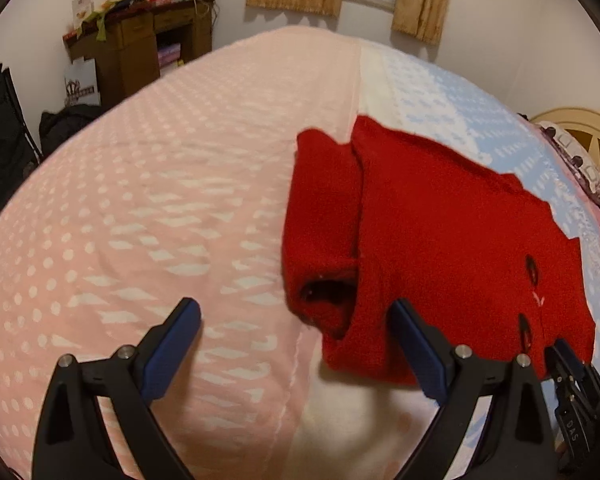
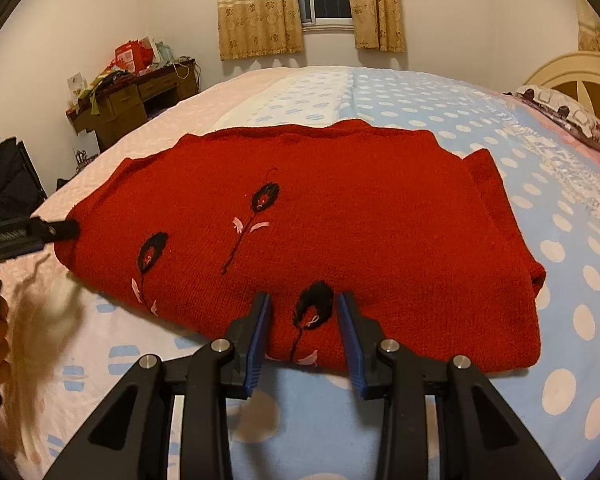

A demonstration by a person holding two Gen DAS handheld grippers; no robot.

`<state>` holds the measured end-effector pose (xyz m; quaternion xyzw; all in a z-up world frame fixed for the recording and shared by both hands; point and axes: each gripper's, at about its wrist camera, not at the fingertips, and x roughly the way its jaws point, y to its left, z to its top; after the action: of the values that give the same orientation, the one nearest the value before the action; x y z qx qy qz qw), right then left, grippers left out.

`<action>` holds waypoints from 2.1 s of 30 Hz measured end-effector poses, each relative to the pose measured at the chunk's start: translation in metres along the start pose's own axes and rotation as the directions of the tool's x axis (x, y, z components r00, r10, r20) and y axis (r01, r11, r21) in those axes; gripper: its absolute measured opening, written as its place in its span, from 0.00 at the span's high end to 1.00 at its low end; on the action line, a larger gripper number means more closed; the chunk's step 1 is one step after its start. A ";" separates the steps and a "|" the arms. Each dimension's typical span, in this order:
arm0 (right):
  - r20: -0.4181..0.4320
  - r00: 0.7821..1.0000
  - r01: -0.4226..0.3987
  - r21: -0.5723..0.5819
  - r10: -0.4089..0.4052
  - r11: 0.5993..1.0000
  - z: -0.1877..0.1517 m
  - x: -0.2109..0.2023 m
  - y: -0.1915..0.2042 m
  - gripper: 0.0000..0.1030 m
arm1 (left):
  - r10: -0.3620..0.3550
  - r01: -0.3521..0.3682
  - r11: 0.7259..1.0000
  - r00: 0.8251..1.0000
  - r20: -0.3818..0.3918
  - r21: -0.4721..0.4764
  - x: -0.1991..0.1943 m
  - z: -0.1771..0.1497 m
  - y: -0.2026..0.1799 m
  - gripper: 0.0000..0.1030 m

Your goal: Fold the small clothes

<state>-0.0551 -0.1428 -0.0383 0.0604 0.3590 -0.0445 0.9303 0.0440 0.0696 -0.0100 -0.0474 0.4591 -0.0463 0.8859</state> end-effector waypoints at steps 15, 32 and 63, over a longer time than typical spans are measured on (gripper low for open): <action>0.009 1.000 -0.028 0.025 0.028 0.999 -0.001 -0.001 -0.008 0.65 | -0.131 0.129 0.983 0.991 -0.002 -0.127 0.013 0.007 -0.013 0.01; 0.012 1.000 -0.024 0.018 0.024 1.000 -0.001 -0.001 -0.009 0.65 | -0.239 0.237 0.956 0.971 0.008 -0.172 0.022 0.022 -0.008 0.65; -0.077 0.873 -0.458 0.213 0.482 0.863 0.119 0.062 0.060 0.54 | -0.253 0.271 0.949 0.959 0.125 -0.163 0.022 0.013 -0.008 0.75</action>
<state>0.0769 -0.1029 0.0126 0.2365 0.3864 0.1541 0.8781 0.0676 0.0598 -0.0194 -0.1893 0.4050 -0.1197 0.8865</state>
